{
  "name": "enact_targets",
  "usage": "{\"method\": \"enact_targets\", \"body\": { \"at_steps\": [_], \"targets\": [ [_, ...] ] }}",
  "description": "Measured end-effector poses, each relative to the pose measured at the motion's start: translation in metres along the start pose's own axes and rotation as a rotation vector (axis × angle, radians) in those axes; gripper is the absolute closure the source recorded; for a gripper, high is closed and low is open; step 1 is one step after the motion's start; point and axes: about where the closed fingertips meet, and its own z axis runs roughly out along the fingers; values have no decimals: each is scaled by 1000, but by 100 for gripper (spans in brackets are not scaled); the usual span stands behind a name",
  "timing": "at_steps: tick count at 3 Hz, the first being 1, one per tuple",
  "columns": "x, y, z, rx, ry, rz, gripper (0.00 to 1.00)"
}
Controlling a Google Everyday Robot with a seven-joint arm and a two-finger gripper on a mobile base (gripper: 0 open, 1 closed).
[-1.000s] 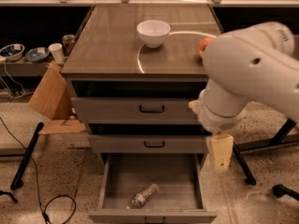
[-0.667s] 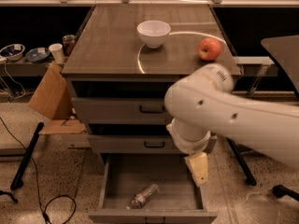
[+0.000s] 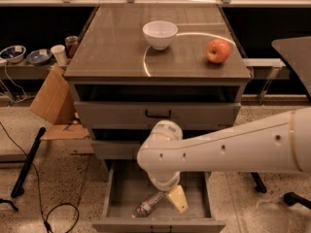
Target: Pick water bottle from bottom drawer and place on counter
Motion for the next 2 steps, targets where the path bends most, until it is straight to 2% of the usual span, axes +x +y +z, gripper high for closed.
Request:
{"method": "enact_targets", "body": {
  "at_steps": [1,2],
  "targets": [
    [-8,-3,21,-14,-6,-32,0],
    [-8,-3,21,-14,-6,-32,0]
  ]
}}
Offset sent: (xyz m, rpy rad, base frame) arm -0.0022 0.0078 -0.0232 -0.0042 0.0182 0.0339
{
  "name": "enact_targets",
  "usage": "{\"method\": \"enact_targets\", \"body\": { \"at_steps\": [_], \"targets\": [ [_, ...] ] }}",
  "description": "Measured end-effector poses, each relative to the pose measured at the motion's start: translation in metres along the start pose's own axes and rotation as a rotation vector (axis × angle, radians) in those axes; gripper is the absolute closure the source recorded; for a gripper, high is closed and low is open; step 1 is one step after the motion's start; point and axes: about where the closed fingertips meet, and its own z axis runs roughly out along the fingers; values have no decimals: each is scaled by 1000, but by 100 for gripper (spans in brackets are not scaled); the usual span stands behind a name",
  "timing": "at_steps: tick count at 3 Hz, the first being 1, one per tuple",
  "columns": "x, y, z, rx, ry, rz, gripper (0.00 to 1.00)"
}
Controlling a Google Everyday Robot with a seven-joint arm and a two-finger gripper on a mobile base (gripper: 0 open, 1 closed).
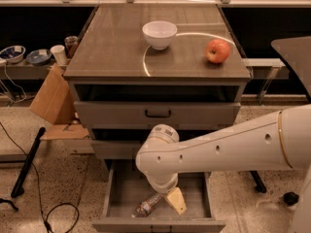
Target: Pick water bottle from bottom drawer and place on counter
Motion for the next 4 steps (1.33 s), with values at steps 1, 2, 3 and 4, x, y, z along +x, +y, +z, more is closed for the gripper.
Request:
{"method": "enact_targets", "body": {
  "at_steps": [1,2,3,4],
  "targets": [
    [-4,-10,14,-2,6,-53,0],
    [-8,-37,49,-7,20,-148,0],
    [-9,-60,99,17,26,-233,0],
    [-9,-80,151,44,37,-309,0]
  ]
}}
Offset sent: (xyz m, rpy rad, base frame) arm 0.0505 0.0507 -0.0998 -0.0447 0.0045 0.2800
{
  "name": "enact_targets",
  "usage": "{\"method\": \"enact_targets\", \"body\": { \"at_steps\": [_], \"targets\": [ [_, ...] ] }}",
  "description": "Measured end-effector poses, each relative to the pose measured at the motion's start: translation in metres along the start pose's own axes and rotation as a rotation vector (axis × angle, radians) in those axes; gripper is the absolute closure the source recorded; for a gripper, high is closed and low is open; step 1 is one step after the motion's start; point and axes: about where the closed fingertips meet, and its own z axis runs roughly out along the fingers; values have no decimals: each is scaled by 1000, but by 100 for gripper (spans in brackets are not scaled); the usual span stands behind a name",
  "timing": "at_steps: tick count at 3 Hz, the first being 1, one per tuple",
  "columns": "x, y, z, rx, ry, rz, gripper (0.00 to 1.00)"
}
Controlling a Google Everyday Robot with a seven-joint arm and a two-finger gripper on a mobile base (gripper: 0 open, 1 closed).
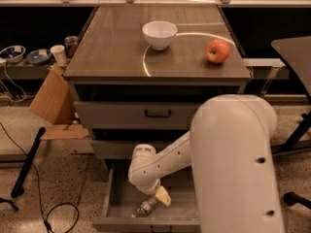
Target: Pick water bottle from bottom drawer and place on counter
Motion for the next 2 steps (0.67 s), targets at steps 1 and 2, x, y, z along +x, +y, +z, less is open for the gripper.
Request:
{"method": "enact_targets", "body": {
  "at_steps": [1,2],
  "targets": [
    [1,-10,61,12,18,-81,0],
    [1,-10,61,12,18,-81,0]
  ]
}}
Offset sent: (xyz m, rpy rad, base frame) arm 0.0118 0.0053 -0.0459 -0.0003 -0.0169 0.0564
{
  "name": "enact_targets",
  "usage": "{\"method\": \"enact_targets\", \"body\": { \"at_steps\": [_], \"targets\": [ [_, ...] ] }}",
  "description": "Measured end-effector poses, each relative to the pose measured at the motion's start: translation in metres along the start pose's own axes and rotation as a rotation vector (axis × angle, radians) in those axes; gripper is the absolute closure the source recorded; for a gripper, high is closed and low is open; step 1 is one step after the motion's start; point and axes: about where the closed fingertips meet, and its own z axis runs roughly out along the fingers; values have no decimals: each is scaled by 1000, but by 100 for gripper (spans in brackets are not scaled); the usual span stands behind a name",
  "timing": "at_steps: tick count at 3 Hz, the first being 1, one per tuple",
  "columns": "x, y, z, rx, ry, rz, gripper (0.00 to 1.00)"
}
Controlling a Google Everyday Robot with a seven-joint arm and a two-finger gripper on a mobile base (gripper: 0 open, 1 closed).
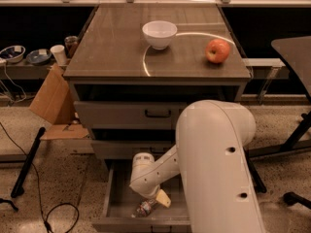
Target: Pick water bottle from bottom drawer and place on counter
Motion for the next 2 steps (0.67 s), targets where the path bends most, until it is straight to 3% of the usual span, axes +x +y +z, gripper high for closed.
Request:
{"method": "enact_targets", "body": {
  "at_steps": [1,2],
  "targets": [
    [4,-3,6,-5,-18,3,0],
    [19,-7,35,-9,-60,33,0]
  ]
}}
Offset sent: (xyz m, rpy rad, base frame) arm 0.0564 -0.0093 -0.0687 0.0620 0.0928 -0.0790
